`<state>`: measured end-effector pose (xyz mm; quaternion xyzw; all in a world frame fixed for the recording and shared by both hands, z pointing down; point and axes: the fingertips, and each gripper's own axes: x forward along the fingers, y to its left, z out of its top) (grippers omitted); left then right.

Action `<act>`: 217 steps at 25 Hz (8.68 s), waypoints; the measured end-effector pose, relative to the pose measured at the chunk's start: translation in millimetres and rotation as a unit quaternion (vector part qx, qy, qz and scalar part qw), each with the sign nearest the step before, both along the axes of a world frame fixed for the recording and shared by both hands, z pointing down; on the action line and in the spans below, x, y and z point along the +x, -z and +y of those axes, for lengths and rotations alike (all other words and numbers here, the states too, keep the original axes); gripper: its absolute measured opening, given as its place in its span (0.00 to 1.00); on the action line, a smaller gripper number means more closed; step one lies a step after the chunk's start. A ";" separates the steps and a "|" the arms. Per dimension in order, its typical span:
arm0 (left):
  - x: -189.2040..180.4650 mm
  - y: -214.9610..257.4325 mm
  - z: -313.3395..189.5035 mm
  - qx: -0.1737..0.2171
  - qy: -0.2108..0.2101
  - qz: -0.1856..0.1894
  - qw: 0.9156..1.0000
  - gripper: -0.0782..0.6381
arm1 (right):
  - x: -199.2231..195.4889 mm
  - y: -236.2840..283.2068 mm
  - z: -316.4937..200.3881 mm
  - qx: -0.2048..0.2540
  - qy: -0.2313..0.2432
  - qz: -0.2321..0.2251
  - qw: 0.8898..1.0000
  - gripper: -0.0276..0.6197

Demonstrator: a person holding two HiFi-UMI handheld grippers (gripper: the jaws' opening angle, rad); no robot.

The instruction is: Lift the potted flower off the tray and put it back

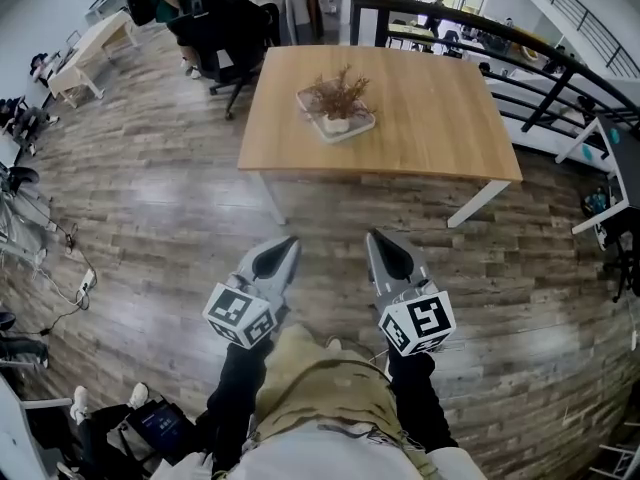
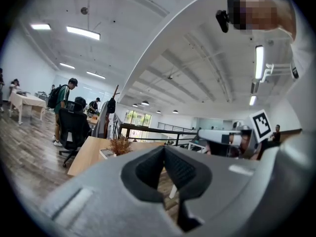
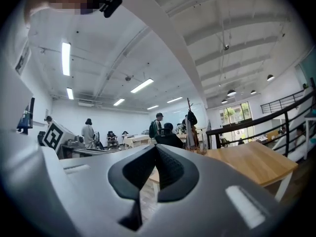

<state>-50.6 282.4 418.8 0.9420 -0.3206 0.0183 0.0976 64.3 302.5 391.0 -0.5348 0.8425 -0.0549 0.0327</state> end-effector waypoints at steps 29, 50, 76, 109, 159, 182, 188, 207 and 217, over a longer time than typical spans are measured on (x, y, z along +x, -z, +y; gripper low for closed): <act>-67.8 -51.9 -356.0 -0.047 0.017 -0.006 0.999 0.11 | -36.3 -104.6 -339.3 -0.091 -0.085 0.033 0.992 0.05; -44.6 -196.3 -479.5 -0.127 0.083 -0.097 0.984 0.11 | 15.5 -295.3 -456.0 -0.243 -0.109 0.047 0.963 0.21; -35.5 -250.6 -524.0 -0.085 0.083 -0.066 0.991 0.11 | 42.3 -386.3 -574.1 -0.241 -0.116 0.092 0.959 0.79; -16.9 -50.8 -556.4 -0.067 0.100 -0.016 0.993 0.11 | 55.5 -114.4 -560.7 -0.205 -0.113 0.075 0.969 0.80; -9.1 23.6 -569.2 -0.006 0.094 -0.012 0.996 0.11 | 41.6 -11.4 -567.7 -0.106 -0.105 0.071 0.986 0.80; -3.4 -57.1 -559.0 -0.058 0.086 -0.063 0.993 0.11 | 52.5 -71.4 -567.1 -0.123 -0.098 0.075 0.985 0.80; -11.5 -103.1 -553.9 -0.070 0.089 -0.085 0.990 0.11 | 46.3 -123.4 -566.4 -0.132 -0.084 0.089 0.984 0.80; -21.9 -222.8 -542.9 -0.085 0.099 -0.095 0.987 0.11 | 57.7 -337.2 -556.9 -0.219 -0.084 0.108 0.966 0.80; -11.5 -236.3 -549.1 -0.065 0.086 -0.093 0.990 0.11 | 61.1 -381.4 -561.6 -0.218 -0.098 0.090 0.967 0.80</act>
